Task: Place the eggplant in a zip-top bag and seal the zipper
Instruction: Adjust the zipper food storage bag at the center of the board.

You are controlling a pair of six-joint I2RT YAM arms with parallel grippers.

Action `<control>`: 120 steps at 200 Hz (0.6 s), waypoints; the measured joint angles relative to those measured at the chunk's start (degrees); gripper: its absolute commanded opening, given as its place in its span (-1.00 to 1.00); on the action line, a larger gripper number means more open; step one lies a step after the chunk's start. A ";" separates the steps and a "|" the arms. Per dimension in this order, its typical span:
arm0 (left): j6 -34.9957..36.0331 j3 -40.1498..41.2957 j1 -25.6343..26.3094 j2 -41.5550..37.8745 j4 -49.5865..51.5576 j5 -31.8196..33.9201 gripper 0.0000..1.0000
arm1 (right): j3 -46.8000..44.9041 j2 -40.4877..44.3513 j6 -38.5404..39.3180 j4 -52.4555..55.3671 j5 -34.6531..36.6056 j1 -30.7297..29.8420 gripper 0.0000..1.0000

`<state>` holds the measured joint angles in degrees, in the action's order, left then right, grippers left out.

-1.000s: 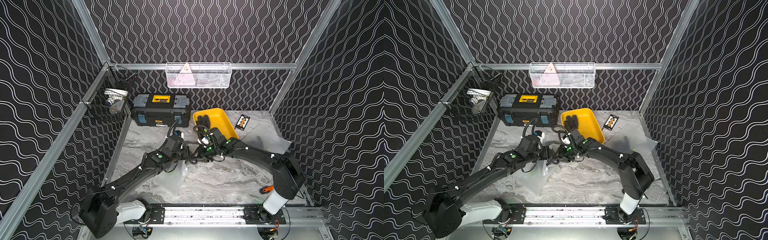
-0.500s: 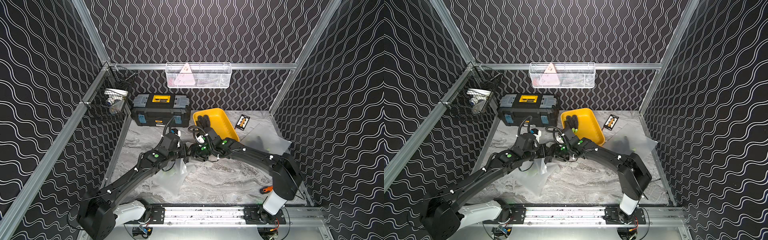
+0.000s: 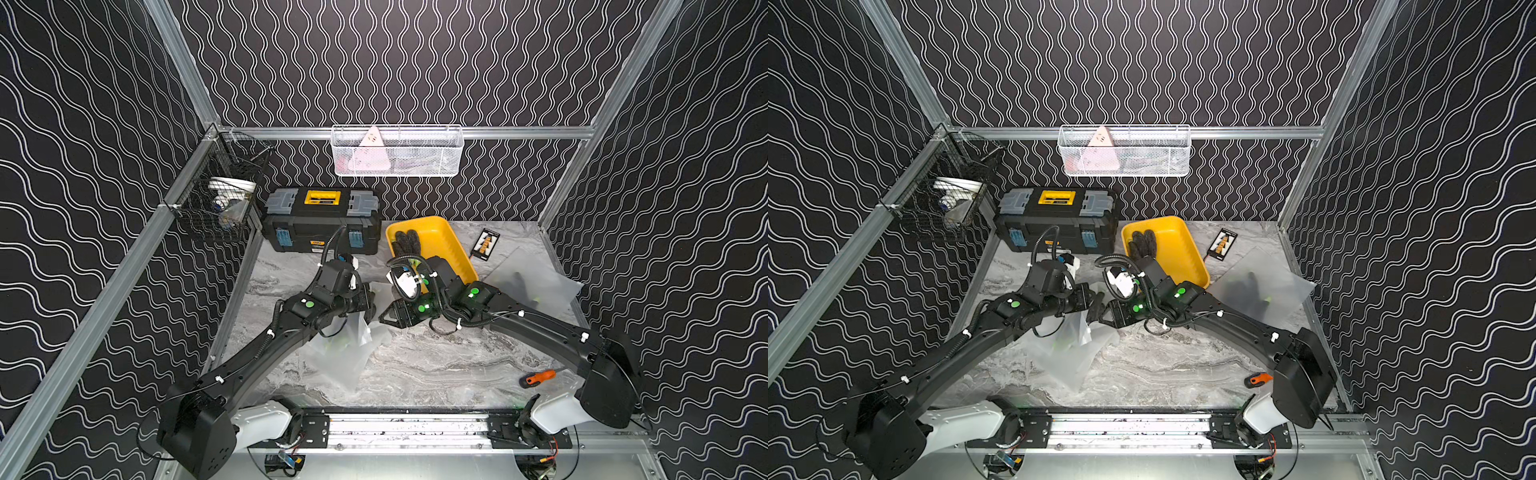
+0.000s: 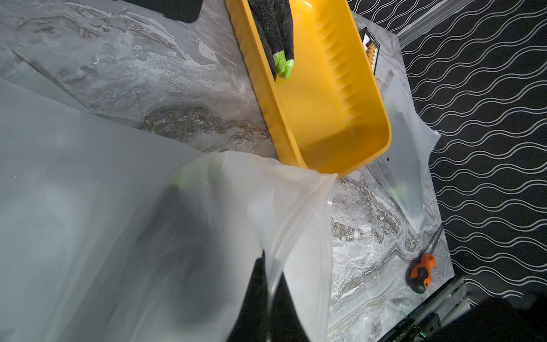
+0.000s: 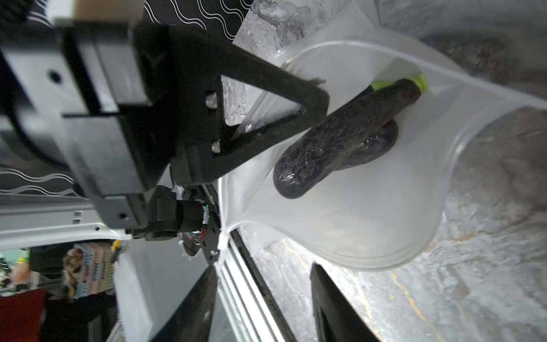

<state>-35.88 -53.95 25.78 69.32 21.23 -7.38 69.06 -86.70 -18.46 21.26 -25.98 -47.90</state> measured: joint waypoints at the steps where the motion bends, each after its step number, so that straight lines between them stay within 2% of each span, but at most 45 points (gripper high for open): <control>1: 0.02 -0.04 0.00 0.02 0.02 -0.07 -1.00 | 0.02 -0.04 0.42 0.07 0.13 -0.02 0.06; 58: 1.16 -2.45 -0.11 0.87 3.08 -2.25 -1.00 | 2.82 -5.11 14.69 1.55 8.22 -3.96 0.04; 69: 1.38 -2.80 -0.11 0.90 3.26 -2.67 -1.00 | 3.19 -6.14 16.11 1.40 9.60 -4.22 -0.07; 86: 1.57 -3.23 0.00 0.76 3.52 -3.30 -1.00 | 3.43 -7.21 17.29 1.40 10.71 -4.79 -0.43; 101: 1.70 -3.52 -0.04 0.70 4.00 -3.34 -1.00 | 3.50 -7.41 17.62 1.07 11.08 -5.01 -0.67; 108: 1.70 -3.65 -0.04 0.72 4.11 -3.32 -0.85 | 3.48 -7.37 17.57 0.87 11.10 -5.05 -0.77; 120: 1.75 -3.87 -0.09 0.72 4.17 -3.34 -0.46 | 3.19 -6.99 17.49 0.13 11.15 -5.09 -0.89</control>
<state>-34.13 -57.82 25.69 70.04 25.41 -10.72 72.25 -93.69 -0.97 21.39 -14.83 -52.99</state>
